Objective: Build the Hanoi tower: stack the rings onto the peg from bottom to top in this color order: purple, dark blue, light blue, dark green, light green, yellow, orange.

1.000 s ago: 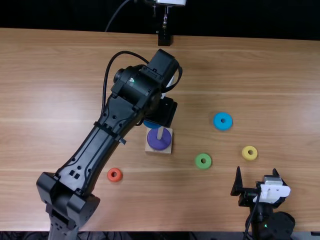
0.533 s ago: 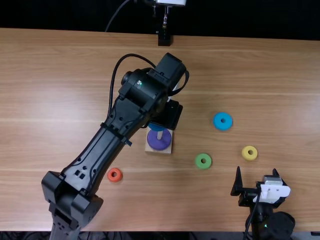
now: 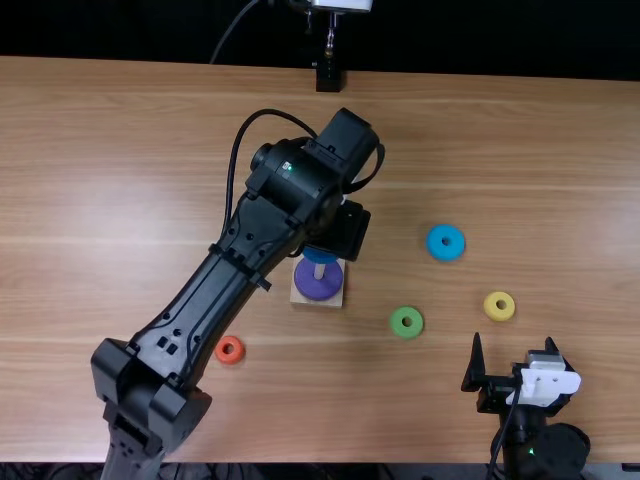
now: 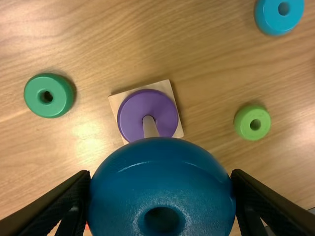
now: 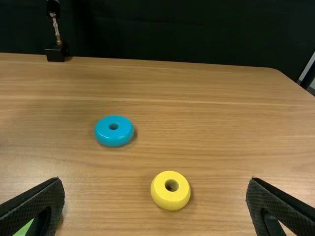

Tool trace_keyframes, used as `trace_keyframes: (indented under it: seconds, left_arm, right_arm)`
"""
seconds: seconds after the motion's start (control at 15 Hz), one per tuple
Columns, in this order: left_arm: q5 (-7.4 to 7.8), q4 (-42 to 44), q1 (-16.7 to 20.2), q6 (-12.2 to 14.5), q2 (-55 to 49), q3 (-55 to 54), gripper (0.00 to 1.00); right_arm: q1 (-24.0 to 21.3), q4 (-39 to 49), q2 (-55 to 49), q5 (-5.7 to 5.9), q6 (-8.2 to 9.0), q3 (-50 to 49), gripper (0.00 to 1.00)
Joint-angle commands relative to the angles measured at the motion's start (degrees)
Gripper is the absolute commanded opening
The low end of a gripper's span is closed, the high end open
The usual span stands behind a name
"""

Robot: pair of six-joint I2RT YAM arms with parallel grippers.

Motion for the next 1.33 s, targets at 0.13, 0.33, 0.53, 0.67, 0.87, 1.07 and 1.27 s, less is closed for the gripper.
trace_keyframes:
  seconds: [0.13,0.33,0.53,0.67,0.87,1.07,1.27]
  left_arm:
    - [-0.24,0.04,-1.19,-0.43,1.47,1.96,0.00]
    - [0.08,0.25,-1.19,-0.32,3.14,1.96,0.39]
    - [0.50,-1.02,-1.10,-0.32,3.23,1.43,1.00]
    - [0.50,-1.12,-1.10,-0.32,3.23,1.43,1.00]
    - [0.50,-1.02,-1.01,-0.32,3.14,1.43,1.00]
    - [0.39,-0.39,-0.57,-0.32,2.79,1.17,1.00]
    - [-0.45,1.83,0.31,-0.22,-0.81,0.73,1.00]
  right_arm:
    - [-0.01,-4.05,-0.69,-0.03,0.01,-4.05,1.00]
    - [-0.01,-4.05,-0.69,-0.03,0.01,-4.05,1.00]
    - [-0.10,-4.05,-0.69,-0.03,0.01,-4.05,1.00]
    - [-0.01,-4.05,-0.69,-0.03,0.01,-4.05,1.00]
    - [-0.01,-4.05,-0.69,-0.03,0.01,-4.05,1.00]
    - [-0.01,-4.05,-0.69,-0.13,0.01,-4.05,1.00]
    - [-0.01,-4.05,-0.69,-0.03,0.01,-4.05,1.00]
